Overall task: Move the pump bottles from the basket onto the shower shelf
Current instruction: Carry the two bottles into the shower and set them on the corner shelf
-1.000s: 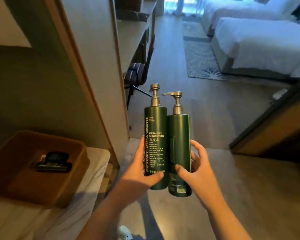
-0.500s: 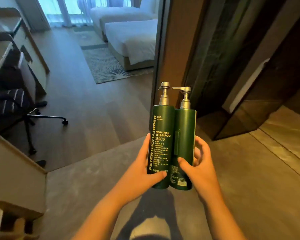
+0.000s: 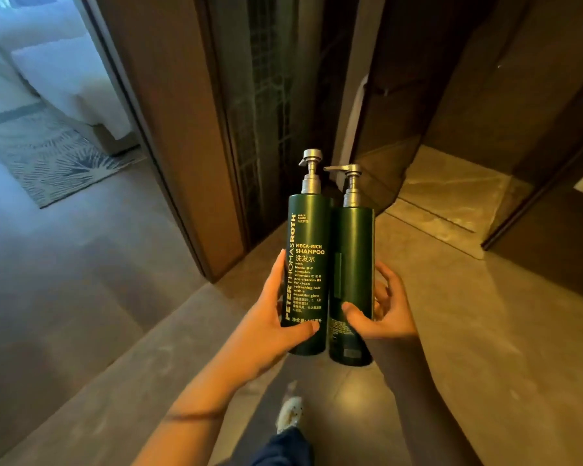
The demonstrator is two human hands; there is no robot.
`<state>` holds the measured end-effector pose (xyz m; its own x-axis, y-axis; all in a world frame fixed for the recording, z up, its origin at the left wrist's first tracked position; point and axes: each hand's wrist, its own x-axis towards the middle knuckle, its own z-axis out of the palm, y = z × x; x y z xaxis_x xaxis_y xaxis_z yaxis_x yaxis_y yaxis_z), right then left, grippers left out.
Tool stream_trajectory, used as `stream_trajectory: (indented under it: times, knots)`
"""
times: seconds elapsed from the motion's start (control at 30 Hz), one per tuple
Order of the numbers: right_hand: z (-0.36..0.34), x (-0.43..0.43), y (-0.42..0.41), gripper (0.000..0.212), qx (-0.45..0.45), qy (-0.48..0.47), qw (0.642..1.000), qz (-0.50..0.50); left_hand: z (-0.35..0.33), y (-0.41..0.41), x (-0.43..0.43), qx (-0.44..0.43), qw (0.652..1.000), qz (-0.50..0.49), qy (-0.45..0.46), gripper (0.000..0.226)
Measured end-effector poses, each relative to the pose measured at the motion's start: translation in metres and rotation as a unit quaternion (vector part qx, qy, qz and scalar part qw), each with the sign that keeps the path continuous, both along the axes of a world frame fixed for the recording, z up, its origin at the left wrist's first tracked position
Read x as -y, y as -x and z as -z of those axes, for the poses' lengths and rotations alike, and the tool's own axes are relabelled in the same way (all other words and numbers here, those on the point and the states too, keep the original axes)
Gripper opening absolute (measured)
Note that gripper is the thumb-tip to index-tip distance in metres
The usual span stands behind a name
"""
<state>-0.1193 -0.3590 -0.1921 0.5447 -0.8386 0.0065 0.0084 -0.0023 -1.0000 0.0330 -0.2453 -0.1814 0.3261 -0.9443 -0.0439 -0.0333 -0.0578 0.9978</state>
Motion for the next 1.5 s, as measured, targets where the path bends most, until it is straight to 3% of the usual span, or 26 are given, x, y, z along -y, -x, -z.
stream_trajectory:
  times: [0.13,0.4,0.6,0.8,1.1,1.5]
  knots:
    - [-0.007,0.07,-0.02,0.074,-0.033,0.021,0.999,0.012,-0.004,-0.027,0.082,-0.046,0.997,0.055,0.023,0.098]
    - [-0.015,0.192,-0.028,0.074,-0.03,0.005,0.996,0.085,-0.007,-0.052,0.233,0.006,0.993,0.118,-0.01,0.095]
    - [-0.005,0.28,0.016,0.076,-0.024,0.0,0.987,0.157,-0.012,-0.01,0.346,0.068,0.981,0.18,-0.007,0.092]
    - [-0.002,0.385,0.072,0.077,-0.026,0.0,0.982,0.188,-0.013,0.045,0.456,0.025,0.974,0.226,-0.002,0.092]
    - [-0.021,0.534,0.153,0.077,-0.009,0.005,0.98,0.2,-0.026,0.125,0.599,-0.003,0.978,0.209,0.005,0.094]
    - [-0.008,0.654,0.179,0.079,0.011,-0.015,0.976,0.218,-0.018,0.148,0.729,-0.022,0.971,0.238,-0.021,0.096]
